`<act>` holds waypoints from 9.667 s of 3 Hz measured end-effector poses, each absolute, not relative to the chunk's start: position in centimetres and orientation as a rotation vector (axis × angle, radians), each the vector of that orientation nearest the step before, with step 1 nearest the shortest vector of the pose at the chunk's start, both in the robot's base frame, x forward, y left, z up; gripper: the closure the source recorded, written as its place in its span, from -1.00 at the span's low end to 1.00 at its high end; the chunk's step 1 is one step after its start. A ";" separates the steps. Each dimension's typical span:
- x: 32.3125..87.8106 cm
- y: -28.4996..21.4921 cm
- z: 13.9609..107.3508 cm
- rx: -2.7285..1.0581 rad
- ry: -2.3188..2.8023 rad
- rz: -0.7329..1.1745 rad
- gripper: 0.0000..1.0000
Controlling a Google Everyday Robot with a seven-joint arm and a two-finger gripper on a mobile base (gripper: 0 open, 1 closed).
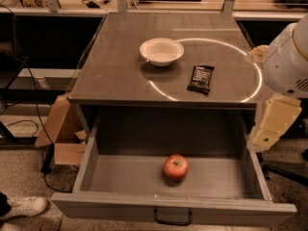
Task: Pick apple from top drawer and place on counter
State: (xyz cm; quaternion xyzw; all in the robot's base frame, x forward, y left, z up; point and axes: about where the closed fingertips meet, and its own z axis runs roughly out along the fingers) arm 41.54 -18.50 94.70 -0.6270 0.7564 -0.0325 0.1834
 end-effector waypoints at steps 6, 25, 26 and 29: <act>42.4 -11.7 82.4 -1.784 2.113 -0.029 -1.00; 46.6 -6.9 60.7 -1.769 2.243 0.186 0.30; 46.6 -6.9 60.7 -1.769 2.243 0.186 0.77; 46.8 -8.5 62.8 -1.668 2.320 0.137 1.00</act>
Offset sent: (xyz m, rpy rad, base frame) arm -0.0021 0.0400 -0.0624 0.0741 0.0311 0.0174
